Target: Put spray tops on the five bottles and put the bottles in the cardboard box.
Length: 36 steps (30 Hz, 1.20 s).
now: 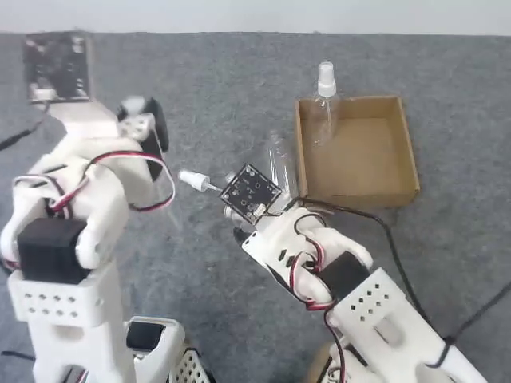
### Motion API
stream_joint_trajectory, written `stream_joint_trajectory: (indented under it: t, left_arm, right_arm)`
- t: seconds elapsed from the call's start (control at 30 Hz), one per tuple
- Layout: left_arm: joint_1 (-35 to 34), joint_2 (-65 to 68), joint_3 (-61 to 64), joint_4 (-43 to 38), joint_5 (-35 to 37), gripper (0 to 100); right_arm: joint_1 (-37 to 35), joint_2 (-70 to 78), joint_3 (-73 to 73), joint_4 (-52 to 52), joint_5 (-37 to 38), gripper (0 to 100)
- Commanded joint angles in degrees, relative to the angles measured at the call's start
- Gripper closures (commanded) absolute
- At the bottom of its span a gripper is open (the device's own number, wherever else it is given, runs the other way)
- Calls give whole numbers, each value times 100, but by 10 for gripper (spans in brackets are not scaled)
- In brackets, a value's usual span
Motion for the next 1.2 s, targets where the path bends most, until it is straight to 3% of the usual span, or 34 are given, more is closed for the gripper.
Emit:
stream_joint_trajectory:
  t: [0.0,0.13,0.3,0.7,1.17]
  left_arm:
    - [-26,-193,-268,-914,519,990]
    - [-26,-193,-242,-1108,879,990]
    - [-35,-193,-66,-1081,545,991]
    - [18,-695,1692,-2840,536,991]
    - [554,-1837,2396,-2567,519,991]
  right_arm:
    - [-31,-207,132,-936,-53,993]
    - [-189,-233,695,-2167,-88,993]
    - [-505,-233,1275,-2958,-519,993]
    - [-532,-233,1327,-2941,-527,993]
    - [-497,-233,1468,-2941,-527,993]
